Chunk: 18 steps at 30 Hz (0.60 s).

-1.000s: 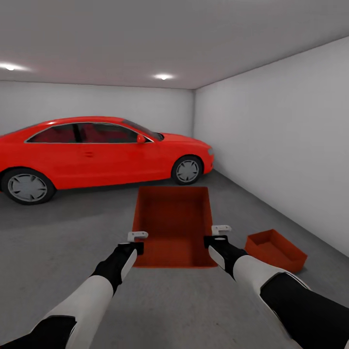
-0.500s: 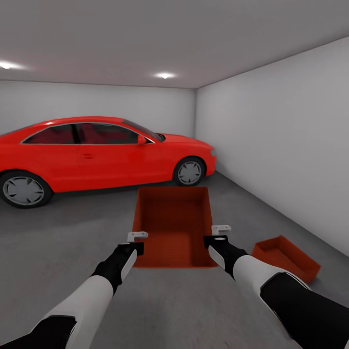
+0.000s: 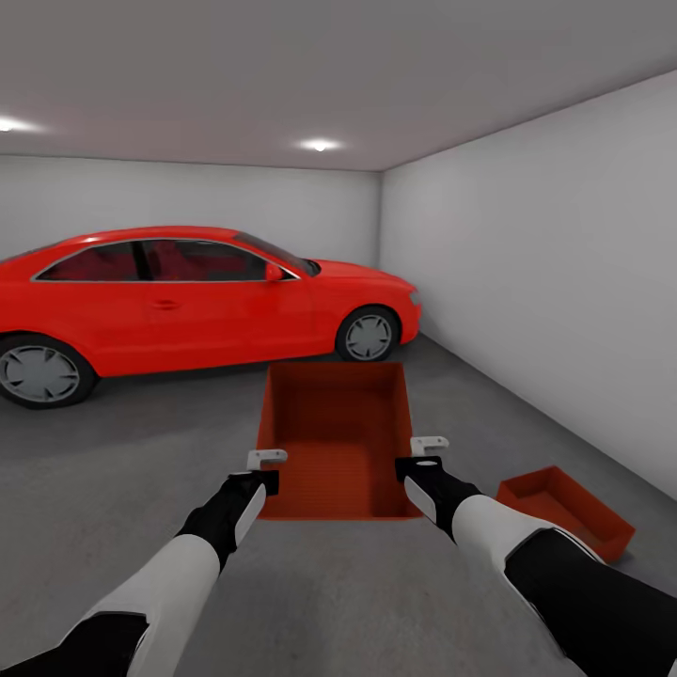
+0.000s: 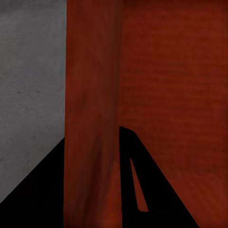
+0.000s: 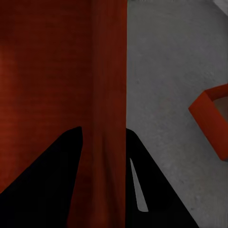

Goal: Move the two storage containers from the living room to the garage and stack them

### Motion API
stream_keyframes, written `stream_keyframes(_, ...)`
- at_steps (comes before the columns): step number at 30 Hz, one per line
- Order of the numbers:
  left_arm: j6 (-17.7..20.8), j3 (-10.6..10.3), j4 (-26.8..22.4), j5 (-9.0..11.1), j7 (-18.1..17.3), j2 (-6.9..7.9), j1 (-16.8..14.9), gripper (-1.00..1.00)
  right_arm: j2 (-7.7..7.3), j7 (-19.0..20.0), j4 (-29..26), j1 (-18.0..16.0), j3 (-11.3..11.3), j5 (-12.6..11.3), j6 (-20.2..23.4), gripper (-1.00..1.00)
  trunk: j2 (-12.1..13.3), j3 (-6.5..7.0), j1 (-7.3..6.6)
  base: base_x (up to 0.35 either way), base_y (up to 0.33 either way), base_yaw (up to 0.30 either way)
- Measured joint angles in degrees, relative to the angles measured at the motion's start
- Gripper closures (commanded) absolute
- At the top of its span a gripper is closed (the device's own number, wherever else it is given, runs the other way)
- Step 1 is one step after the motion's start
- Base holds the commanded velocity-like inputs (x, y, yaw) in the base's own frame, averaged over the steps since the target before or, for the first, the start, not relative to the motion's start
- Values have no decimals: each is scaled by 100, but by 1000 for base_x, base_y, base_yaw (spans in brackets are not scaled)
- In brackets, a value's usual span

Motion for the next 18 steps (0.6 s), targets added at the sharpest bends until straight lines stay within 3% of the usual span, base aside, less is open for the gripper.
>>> stream_keyframes(18,-1,2,1,-6,2,-4,-1,100,-2,-2,-1,0,-1,0,0,100,0,0,0,176,0,-257)
